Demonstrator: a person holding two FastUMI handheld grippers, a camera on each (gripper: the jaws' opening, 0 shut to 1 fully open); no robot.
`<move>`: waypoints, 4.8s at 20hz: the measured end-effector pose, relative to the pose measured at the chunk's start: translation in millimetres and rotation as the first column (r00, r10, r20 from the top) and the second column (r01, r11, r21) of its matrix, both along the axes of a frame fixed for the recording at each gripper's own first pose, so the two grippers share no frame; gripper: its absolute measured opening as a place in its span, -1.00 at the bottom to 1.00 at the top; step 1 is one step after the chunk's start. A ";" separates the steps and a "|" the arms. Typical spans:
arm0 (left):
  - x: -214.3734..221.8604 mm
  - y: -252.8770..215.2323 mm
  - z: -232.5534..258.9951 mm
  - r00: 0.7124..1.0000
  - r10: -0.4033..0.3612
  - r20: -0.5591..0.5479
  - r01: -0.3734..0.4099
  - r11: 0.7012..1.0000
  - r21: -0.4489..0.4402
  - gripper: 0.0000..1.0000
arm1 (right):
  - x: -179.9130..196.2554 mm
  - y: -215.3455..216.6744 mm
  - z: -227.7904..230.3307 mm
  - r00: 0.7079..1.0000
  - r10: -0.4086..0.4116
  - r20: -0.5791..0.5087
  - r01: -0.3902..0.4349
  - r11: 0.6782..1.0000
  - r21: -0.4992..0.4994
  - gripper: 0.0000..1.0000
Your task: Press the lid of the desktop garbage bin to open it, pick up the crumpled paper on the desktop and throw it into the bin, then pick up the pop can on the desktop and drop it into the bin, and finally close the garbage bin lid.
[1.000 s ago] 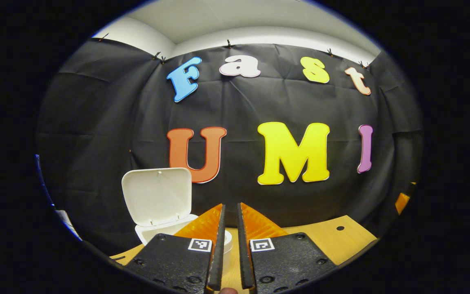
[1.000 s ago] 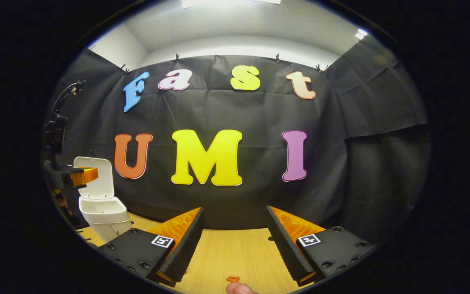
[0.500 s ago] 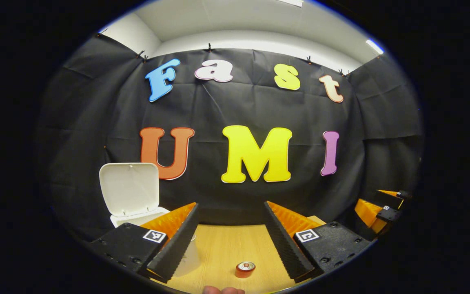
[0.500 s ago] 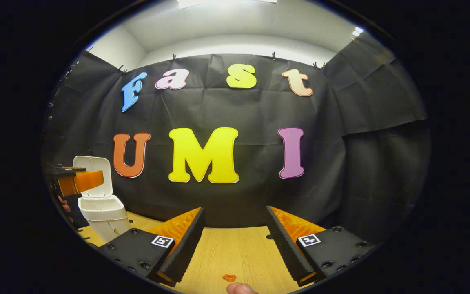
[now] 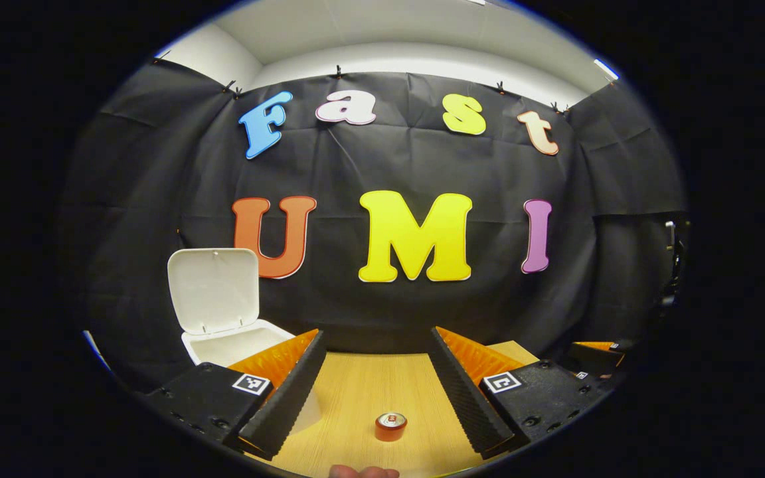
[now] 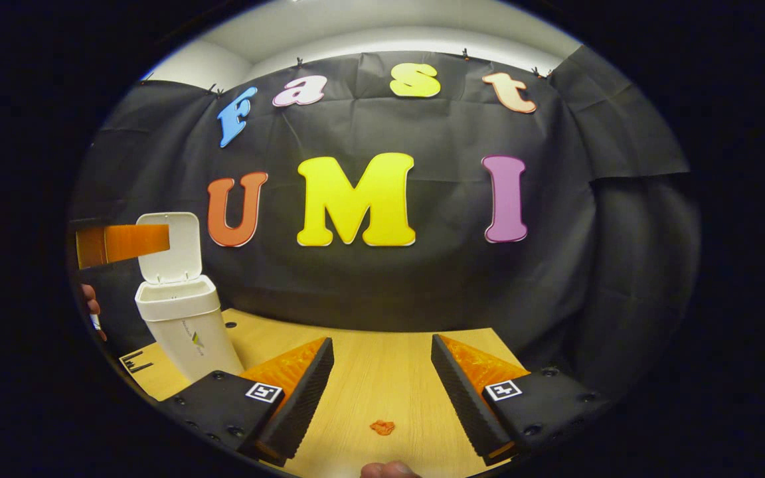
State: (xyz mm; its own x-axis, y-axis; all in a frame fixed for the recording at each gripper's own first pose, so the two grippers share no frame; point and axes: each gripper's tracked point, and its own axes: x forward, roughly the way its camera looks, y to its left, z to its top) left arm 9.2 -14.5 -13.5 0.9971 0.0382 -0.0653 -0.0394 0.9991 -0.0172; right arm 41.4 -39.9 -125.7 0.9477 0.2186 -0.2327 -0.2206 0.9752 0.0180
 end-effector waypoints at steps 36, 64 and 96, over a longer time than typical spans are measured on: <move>-32.0 62.6 -25.3 0.977 0.181 -0.114 -0.176 0.983 0.049 1.00 | 39.7 2.5 -315.4 0.804 0.045 -0.593 -0.152 0.980 -0.130 -0.26; -48.7 87.8 -37.3 0.992 0.075 -0.100 -0.074 0.997 0.013 1.00 | 63.8 126.7 -4.0 0.955 0.226 -0.193 -0.226 0.974 0.021 -0.67; -91.5 197.8 -39.9 0.967 0.235 -0.100 -0.236 0.972 -0.001 1.00 | 56.2 460.7 -3.9 0.734 0.635 -0.241 -0.656 0.755 -0.005 -0.64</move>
State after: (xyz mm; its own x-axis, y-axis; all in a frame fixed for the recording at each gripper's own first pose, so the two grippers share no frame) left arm -82.3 183.3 -53.4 0.9488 0.2695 -0.1647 -0.2755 0.9612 -0.0142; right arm 97.6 420.8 -129.6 0.5105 0.7296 -0.4551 -0.7980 0.5991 0.0653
